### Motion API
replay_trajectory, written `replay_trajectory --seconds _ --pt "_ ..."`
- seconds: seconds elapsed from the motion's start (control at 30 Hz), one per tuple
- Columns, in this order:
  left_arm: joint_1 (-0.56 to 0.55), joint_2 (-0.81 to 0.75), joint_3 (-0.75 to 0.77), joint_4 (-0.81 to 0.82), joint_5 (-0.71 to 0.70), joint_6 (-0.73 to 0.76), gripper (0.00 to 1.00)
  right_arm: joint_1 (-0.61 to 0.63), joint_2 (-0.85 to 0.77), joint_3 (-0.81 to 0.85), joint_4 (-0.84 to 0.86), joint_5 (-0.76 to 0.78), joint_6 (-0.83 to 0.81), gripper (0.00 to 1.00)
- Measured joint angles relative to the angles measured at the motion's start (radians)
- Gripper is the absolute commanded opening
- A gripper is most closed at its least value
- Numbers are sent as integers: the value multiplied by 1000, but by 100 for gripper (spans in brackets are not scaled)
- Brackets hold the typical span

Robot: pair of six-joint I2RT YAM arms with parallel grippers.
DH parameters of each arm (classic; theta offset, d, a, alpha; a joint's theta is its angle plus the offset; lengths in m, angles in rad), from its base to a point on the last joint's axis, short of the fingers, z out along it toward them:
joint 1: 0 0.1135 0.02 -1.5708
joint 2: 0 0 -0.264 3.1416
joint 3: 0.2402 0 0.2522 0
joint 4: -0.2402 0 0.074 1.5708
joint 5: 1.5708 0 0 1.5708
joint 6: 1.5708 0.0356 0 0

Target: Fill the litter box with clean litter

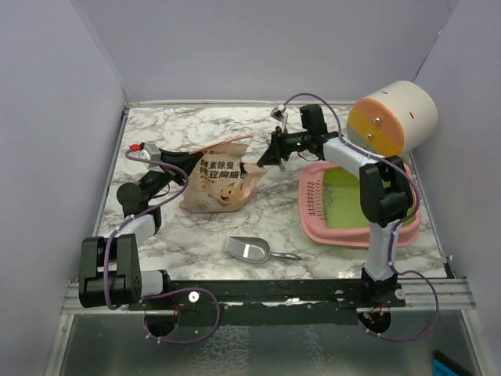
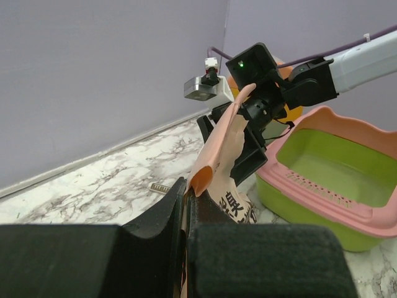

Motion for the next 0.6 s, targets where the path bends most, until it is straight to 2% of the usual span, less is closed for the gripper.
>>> replay_trajectory --seconds 0.13,0.27,0.37,0.47,0.6 --pt "0 0 0 0 1 3 0 -37 34 -11 77 -86 61 48" --pt "0 0 0 0 1 4 0 -73 60 -81 261 -232 208 48" --pt "0 0 0 1 2 4 0 -87 64 -166 502 -333 392 47" --pt "0 0 0 2 3 4 0 -84 75 -244 860 -416 664 46" --pt "0 0 0 4 6 4 0 -83 123 -248 1281 -483 986 44"
